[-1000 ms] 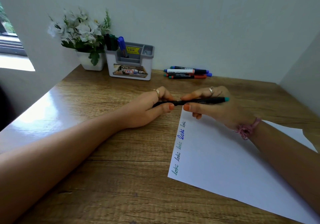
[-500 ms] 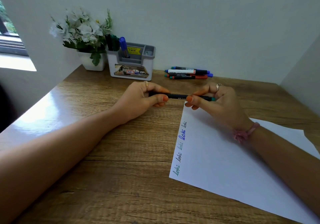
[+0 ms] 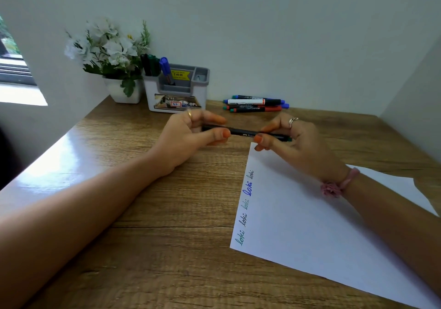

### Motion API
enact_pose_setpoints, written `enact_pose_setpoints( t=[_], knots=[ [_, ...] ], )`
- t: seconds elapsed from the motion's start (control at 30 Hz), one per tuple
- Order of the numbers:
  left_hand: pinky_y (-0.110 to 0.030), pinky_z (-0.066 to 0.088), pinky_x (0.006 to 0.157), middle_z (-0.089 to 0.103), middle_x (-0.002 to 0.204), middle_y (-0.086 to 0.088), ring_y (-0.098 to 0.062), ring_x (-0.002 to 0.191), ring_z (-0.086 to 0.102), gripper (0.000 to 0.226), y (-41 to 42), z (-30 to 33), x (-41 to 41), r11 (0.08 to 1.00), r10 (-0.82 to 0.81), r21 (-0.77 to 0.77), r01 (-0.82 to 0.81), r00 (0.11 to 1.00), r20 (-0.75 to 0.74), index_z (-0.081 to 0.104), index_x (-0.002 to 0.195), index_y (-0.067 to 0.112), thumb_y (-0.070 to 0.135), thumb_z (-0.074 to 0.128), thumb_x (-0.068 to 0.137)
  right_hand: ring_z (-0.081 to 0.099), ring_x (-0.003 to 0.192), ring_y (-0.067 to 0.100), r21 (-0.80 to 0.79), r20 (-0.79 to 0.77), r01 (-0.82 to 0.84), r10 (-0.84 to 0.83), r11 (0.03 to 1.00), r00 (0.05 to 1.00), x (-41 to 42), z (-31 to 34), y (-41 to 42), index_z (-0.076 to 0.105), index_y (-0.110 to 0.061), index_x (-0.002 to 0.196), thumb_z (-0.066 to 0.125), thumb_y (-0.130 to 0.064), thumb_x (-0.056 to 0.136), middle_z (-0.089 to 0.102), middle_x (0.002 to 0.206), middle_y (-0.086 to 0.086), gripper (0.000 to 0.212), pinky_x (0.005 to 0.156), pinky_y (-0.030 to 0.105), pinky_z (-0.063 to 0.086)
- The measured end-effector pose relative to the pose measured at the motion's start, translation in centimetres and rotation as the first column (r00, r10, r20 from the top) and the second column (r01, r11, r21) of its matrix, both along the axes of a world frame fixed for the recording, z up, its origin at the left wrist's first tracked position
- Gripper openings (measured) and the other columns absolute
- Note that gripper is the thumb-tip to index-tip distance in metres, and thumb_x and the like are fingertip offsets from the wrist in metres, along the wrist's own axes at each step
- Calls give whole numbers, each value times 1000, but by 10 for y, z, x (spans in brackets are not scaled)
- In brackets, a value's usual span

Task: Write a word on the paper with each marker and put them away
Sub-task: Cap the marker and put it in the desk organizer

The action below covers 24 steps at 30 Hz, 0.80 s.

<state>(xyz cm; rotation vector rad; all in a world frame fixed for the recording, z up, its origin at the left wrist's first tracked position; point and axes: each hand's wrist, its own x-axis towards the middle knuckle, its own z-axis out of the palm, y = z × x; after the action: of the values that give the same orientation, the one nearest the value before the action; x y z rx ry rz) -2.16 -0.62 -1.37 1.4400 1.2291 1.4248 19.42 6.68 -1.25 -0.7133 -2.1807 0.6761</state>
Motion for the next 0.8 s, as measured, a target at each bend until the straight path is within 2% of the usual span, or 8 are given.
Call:
enact_pose_setpoints(
  t=[0.07,0.13,0.2,0.3,0.47,0.57,0.7,0.8],
  knots=[
    [-22,58,69,73,81,-2,-14,78,70,37,2,1,-3,1000,16,-19,-12,976,218,60,99,11,13,72,64,64,81,7,187,259,-1,-48,982,965,4,-5,7,63,-29,95,60,-53,82,71,87,-11,28,77,31,49],
    [-25,58,71,72,87,-4,-15,82,69,37,5,2,-8,999,49,-18,-46,932,360,59,99,13,13,71,64,53,101,6,257,513,-43,-98,966,853,7,-15,13,57,-36,116,40,-66,82,64,113,-12,49,91,36,39],
    [-27,58,76,69,96,-8,-18,91,68,36,7,6,-15,997,67,11,-82,882,466,58,100,13,12,70,66,41,120,5,172,562,-47,-59,984,825,8,-22,17,47,-40,128,33,-69,82,49,135,-16,57,101,40,29],
    [-30,57,83,66,104,-9,-21,102,66,34,10,16,-28,983,89,98,-157,863,498,56,104,14,12,66,72,34,128,5,155,554,-48,-47,987,831,9,-24,20,46,-41,128,35,-65,84,43,140,-18,52,102,39,23],
    [-28,57,75,67,90,-6,-20,88,69,31,15,39,-48,869,289,309,-387,903,317,48,107,19,4,63,85,33,127,3,147,542,-49,-39,988,840,8,-24,20,47,-42,127,31,-69,80,43,139,-20,57,98,34,19],
    [-28,56,77,67,90,-1,-17,85,70,29,21,61,-61,757,408,494,-427,900,151,48,106,21,7,64,87,32,125,1,149,537,-39,-48,988,842,7,-23,17,47,-41,128,35,-66,83,43,138,-22,53,97,29,16],
    [-19,54,73,64,100,0,-6,78,67,21,44,85,-73,623,612,627,-468,790,-19,51,108,21,15,60,90,31,124,-1,131,540,-39,-39,991,841,7,-21,16,47,-42,128,38,-65,83,42,138,-23,51,97,27,15],
    [-10,48,66,63,106,-4,1,70,61,24,67,90,-81,595,715,665,-451,675,-182,58,113,10,15,59,90,31,122,-3,135,550,-47,-36,990,834,6,-20,17,46,-44,127,30,-70,79,41,138,-24,57,97,28,16]
  ],
)
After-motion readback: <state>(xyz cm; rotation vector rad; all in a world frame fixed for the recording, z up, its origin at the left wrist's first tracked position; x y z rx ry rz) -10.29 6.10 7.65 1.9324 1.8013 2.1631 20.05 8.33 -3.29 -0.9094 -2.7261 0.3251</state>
